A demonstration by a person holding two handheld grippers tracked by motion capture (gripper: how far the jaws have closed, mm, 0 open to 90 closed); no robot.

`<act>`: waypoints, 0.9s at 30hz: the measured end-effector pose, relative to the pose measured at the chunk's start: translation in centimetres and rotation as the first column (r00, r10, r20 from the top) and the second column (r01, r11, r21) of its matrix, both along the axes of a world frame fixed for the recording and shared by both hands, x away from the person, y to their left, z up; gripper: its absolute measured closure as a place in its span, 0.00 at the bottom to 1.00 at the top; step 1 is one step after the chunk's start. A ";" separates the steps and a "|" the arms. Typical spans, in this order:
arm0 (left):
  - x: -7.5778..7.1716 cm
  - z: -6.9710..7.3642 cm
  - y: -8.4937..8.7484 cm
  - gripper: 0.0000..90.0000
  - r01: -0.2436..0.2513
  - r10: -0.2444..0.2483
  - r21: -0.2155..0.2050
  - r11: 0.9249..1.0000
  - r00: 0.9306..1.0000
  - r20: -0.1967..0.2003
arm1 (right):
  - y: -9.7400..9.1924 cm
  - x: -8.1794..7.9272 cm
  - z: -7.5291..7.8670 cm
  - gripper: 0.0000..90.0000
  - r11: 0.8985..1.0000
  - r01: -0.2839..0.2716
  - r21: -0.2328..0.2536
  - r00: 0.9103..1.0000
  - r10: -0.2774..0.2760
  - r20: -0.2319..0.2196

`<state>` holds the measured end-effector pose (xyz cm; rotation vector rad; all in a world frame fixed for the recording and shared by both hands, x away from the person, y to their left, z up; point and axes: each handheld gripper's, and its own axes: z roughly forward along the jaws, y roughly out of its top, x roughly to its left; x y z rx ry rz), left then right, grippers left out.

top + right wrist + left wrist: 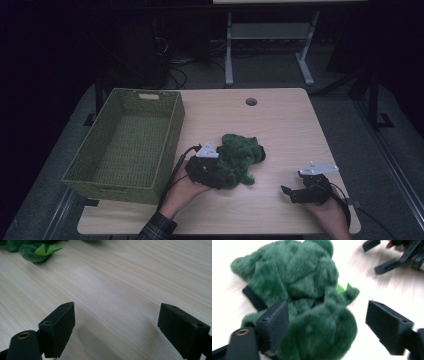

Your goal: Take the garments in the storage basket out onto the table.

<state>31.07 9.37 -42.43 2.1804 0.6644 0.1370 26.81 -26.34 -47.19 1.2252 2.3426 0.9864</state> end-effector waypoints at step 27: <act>-4.3 -5.1 3.8 0.14 -0.084 0.076 0.115 0.990 0.995 0.066 | 5.9 2.3 4.1 0.25 0.980 -0.180 0.086 0.983 0.177 0.042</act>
